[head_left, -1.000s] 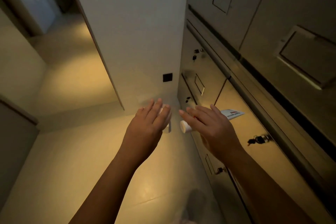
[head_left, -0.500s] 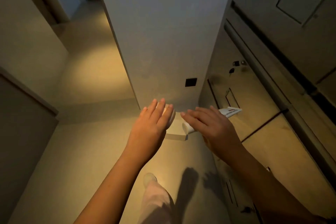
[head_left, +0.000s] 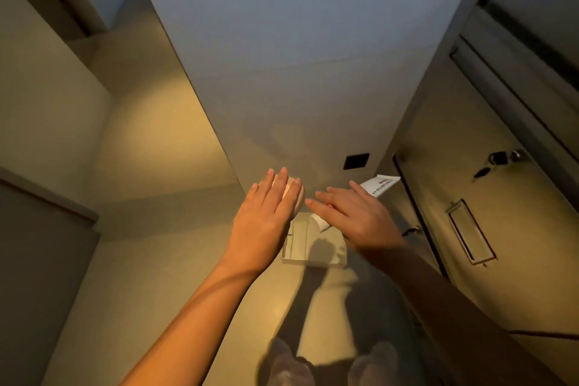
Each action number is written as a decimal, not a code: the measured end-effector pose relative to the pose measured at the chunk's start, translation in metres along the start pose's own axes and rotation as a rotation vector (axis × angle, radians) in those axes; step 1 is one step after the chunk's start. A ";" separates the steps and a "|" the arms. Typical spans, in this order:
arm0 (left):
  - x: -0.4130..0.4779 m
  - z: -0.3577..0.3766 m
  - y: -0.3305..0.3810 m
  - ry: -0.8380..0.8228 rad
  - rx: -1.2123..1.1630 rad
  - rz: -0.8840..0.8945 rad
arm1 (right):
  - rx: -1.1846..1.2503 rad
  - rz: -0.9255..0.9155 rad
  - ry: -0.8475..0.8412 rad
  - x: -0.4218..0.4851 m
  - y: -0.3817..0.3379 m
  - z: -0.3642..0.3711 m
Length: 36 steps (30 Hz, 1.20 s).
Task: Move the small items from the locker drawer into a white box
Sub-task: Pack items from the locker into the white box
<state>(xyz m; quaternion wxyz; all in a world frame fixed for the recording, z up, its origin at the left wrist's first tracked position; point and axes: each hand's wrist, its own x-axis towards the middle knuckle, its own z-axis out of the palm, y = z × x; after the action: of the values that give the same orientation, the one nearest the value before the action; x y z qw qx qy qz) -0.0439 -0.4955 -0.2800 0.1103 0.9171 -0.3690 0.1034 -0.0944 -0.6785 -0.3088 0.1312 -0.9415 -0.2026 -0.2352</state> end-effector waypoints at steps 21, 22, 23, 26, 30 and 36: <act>0.004 0.439 -0.096 -0.060 0.074 -0.153 | 0.127 -0.206 -0.138 -0.123 0.181 0.389; 0.001 0.464 -0.101 -0.077 0.073 -0.151 | 0.118 -0.214 -0.162 -0.133 0.187 0.408; -0.002 0.488 -0.106 -0.097 0.070 -0.150 | 0.105 -0.226 -0.193 -0.142 0.192 0.426; -0.013 0.560 -0.121 -0.139 0.046 -0.139 | 0.045 -0.288 -0.284 -0.165 0.209 0.481; -0.024 0.635 -0.142 -0.210 0.057 -0.083 | 0.021 -0.420 -0.317 -0.191 0.226 0.543; -0.042 0.716 -0.163 -0.289 0.146 -0.045 | 0.068 -0.443 -0.350 -0.230 0.242 0.609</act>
<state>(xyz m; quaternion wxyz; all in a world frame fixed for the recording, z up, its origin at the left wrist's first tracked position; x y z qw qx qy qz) 0.1175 -0.5530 -0.9948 -0.0084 0.9360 -0.3519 -0.0054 0.0642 -0.7576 -0.9806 0.0709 -0.8957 -0.4307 -0.0850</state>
